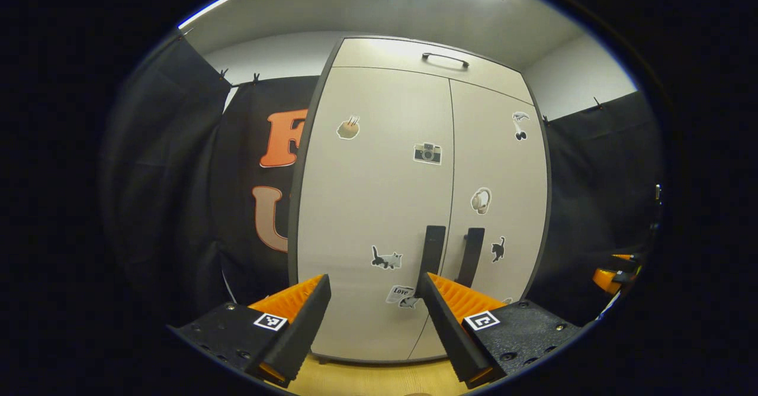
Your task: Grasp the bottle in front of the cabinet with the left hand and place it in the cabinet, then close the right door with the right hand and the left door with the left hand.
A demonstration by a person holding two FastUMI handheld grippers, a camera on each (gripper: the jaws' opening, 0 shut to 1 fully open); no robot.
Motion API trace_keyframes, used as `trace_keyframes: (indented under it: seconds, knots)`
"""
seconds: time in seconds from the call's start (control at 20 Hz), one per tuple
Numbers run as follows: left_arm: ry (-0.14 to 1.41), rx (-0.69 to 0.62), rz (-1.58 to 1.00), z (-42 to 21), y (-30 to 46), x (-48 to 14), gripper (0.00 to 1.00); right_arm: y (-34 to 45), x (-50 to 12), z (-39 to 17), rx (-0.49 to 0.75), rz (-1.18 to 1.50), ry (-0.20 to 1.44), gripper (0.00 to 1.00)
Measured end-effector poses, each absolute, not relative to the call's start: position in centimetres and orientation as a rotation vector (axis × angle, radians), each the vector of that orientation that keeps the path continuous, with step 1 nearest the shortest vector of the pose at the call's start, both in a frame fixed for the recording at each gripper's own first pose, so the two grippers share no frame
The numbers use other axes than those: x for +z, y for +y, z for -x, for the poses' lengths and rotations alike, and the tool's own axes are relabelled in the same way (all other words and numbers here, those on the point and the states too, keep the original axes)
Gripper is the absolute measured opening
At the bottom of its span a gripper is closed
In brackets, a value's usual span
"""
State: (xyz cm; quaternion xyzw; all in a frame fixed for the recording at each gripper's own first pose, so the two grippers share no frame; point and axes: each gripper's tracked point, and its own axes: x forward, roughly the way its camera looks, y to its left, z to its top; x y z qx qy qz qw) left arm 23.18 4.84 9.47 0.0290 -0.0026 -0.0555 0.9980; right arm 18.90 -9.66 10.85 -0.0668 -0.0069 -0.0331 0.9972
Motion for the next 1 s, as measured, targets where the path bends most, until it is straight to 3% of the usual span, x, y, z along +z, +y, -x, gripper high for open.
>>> trace_keyframes:
  seconds: [1.0]
  knots:
    - [0.017, -0.050, 0.003, -20.1, 11.3, 9.3, 0.94, -10.3, 11.7, -16.3, -0.126, 0.111, -0.025, 0.94]
